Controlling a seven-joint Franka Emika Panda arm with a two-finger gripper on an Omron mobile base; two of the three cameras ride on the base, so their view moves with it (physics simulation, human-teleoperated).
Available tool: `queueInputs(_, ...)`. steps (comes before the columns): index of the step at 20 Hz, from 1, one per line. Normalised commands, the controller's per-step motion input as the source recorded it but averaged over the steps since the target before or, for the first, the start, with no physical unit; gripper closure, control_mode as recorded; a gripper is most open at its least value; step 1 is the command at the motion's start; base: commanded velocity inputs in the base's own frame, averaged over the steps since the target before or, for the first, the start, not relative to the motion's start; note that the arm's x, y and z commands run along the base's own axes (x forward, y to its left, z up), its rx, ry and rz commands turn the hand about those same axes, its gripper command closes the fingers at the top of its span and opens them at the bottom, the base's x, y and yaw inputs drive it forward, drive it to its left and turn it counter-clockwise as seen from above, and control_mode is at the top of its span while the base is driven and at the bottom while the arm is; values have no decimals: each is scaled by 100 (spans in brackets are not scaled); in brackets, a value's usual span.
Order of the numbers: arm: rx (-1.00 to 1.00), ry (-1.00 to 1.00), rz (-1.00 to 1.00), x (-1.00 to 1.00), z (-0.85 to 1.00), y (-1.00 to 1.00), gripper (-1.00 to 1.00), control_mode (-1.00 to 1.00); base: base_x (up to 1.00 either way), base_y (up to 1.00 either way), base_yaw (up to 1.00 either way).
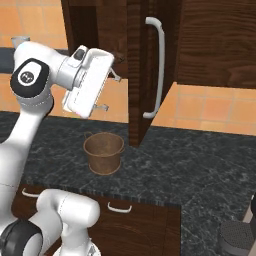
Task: Open the cabinet, pick up the bread from the cabinet and place it in the basket. Then move the basket to the dining counter.
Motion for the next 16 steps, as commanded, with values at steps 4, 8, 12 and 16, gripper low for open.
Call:
queueInputs(4,46,1,-3,0,-41,28,-100,-100,0,0,0)
queueInputs(8,32,-1,0,-3,-30,40,-100,-100,0,0,0)
queueInputs(12,48,-8,-5,44,-18,4,-100,-100,0,0,0)
queueInputs(16,58,-29,-21,58,-23,-8,-100,-100,0,0,0)
